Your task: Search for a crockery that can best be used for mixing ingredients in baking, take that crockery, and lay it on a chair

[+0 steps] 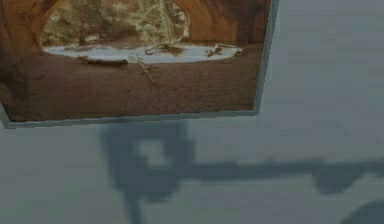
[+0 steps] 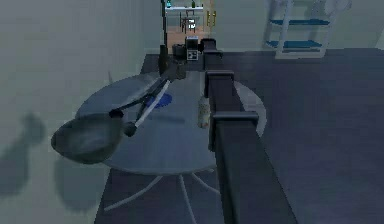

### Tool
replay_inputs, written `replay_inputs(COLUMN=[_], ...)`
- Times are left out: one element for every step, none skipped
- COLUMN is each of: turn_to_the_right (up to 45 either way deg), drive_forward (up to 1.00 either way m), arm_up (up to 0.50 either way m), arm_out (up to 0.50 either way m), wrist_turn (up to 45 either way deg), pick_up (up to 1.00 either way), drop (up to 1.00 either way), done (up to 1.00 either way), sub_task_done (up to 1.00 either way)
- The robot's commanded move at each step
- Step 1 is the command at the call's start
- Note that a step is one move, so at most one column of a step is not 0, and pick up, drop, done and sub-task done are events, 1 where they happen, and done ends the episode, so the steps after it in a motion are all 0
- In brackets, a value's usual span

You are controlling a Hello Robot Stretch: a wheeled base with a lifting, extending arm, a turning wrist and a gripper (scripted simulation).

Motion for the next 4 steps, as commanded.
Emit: replay_inputs(turn_to_the_right=[0.0,45.0,45.0,45.0], drive_forward=[0.0,0.0,0.0,0.0], arm_up=[0.0,0.0,0.0,0.0], arm_out=[-0.48,0.0,0.0,0.0], wrist_turn=[0.0,0.0,0.0,0.0], pick_up=[0.0,0.0,0.0,0.0], drop=[0.0,0.0,0.0,0.0], done=[0.0,0.0,0.0,0.0], sub_task_done=[0.0,0.0,0.0,0.0])
